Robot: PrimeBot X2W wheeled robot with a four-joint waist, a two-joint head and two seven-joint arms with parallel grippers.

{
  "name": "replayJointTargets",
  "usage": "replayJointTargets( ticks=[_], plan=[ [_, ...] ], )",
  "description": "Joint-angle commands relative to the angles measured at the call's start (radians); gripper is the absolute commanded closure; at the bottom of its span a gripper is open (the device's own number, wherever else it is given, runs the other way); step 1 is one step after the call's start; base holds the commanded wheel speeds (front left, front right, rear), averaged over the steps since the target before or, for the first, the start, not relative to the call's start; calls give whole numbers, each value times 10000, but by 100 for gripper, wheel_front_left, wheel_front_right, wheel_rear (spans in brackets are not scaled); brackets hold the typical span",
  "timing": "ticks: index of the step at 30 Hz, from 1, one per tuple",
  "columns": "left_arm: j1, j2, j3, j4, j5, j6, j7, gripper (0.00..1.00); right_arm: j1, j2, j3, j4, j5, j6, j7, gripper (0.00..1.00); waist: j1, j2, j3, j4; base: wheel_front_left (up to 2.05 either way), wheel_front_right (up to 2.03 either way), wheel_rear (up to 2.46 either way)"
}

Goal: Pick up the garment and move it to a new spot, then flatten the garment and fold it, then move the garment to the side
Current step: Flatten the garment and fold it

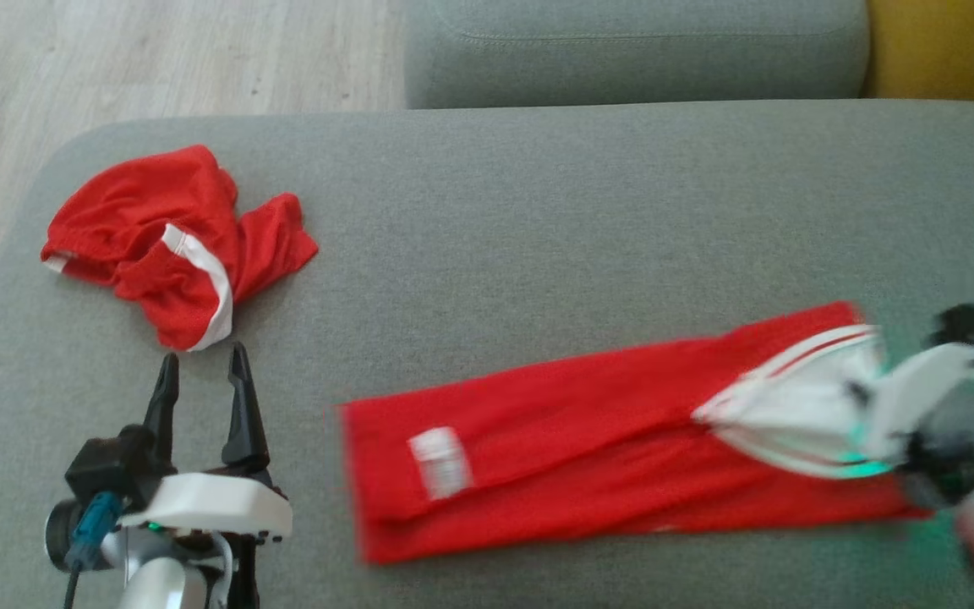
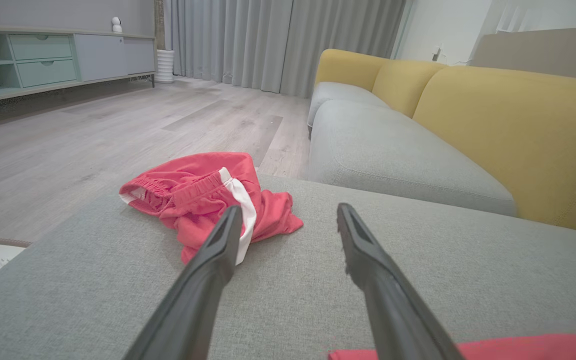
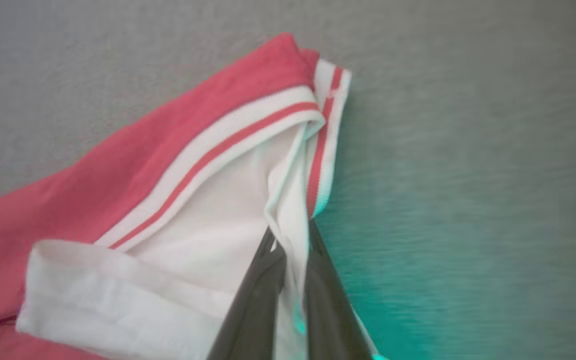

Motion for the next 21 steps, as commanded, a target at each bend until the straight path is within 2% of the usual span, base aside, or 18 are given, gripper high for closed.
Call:
replayJointTargets(
  ticks=[1,4,7,11,17,21],
  plan=[
    [-360,21,388,-306,106,-33,-122,0,-533,-632,-78,-359,-167,65,-212,100,0,0,-16,-32,0,0,0],
    [-299,-34,458,-296,160,-87,-122,0,-793,-1416,-373,-589,-789,65,-507,100,0,0,-98,-81,0,0,0],
    [-195,-74,524,-230,191,-158,-122,0,-817,-1601,-548,-1184,-990,65,-467,100,0,0,-266,-95,0,0,0],
    [-19,-107,629,-174,252,-224,-122,0,-347,-1054,-463,-2871,-715,65,85,100,0,0,-478,-62,0,0,0],
    [31,-158,703,-32,381,-394,-122,0,885,87,307,-6002,129,65,866,100,0,0,-527,292,0,0,0],
    [-58,-198,701,119,435,-508,-122,0,1563,982,915,-6966,423,65,1191,100,0,0,-525,662,0,0,0]
  ],
)
